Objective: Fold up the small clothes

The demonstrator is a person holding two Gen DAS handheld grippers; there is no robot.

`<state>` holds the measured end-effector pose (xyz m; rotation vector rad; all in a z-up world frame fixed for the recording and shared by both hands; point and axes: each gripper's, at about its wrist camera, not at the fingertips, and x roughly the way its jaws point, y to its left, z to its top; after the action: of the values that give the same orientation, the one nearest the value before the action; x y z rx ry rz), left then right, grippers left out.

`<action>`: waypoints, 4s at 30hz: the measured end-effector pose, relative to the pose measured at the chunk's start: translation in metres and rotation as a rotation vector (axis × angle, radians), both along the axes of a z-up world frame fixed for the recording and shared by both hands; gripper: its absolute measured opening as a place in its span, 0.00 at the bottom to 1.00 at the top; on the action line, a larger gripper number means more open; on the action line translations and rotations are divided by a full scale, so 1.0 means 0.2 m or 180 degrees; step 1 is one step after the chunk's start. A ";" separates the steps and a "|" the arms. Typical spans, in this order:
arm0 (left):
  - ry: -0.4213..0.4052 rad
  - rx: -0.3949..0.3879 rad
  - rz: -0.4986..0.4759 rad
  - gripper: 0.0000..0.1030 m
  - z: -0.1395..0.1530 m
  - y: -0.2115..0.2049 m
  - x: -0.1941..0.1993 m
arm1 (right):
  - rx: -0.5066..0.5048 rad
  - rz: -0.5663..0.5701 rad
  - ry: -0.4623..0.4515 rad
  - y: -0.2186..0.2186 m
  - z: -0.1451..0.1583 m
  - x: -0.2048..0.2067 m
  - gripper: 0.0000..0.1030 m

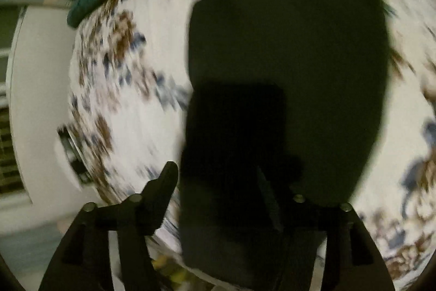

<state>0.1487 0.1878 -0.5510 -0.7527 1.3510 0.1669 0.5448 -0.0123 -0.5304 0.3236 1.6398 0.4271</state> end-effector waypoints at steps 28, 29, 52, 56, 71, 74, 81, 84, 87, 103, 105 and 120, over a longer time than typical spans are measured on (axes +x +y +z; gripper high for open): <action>-0.0634 0.0411 -0.1467 0.60 0.04 -0.38 2.26 | 0.0183 -0.1590 -0.0348 -0.92 -0.36 0.19 0.64; -0.0643 0.0364 -0.1502 0.49 0.02 -0.38 2.30 | 0.0223 -0.1657 -0.0364 -0.92 -0.37 0.27 0.64; -0.0692 -0.0594 -0.1786 0.58 0.19 -0.08 1.67 | 0.0274 -0.1414 -0.0170 -0.77 -0.21 0.16 0.53; -0.0345 -0.0618 -0.1744 0.58 0.10 -0.03 1.22 | 0.0425 -0.1343 0.0152 -0.75 -0.21 -0.31 0.54; -0.0131 -0.0691 -0.1517 0.58 -0.02 -0.13 0.45 | 0.0613 -0.1246 0.1092 -0.47 -0.69 -1.54 0.54; -0.0276 -0.0689 -0.1451 0.07 0.05 -0.14 0.40 | 0.0571 -0.1233 0.0979 -0.38 -0.70 -1.55 0.53; -0.0160 -0.0482 -0.1278 0.11 0.02 0.01 0.31 | 0.0434 -0.1062 0.0940 -0.27 -0.71 -1.58 0.38; -0.0062 -0.0406 -0.1314 0.30 -0.01 0.00 0.29 | 0.0367 -0.1068 0.0905 -0.23 -0.72 -1.60 0.27; -0.0125 -0.0620 -0.1252 0.63 -0.03 0.01 0.23 | 0.0383 -0.1138 0.0817 -0.17 -0.70 -1.62 0.27; -0.0314 -0.0433 -0.1323 0.10 0.01 -0.21 0.20 | 0.0688 -0.1420 0.0614 -0.22 -0.74 -1.70 0.09; -0.0339 -0.0486 -0.1303 0.10 0.09 -0.23 0.20 | 0.0767 -0.1509 0.0608 -0.26 -0.71 -1.72 0.08; -0.0877 -0.0921 -0.0953 0.10 0.53 -0.22 0.79 | 0.1652 -0.1973 0.0001 -0.64 -0.05 -1.32 0.08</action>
<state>0.3059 0.1446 -0.4451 -0.7710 1.2182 -0.3651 0.2803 -0.1412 -0.5400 1.1802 1.3192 0.3657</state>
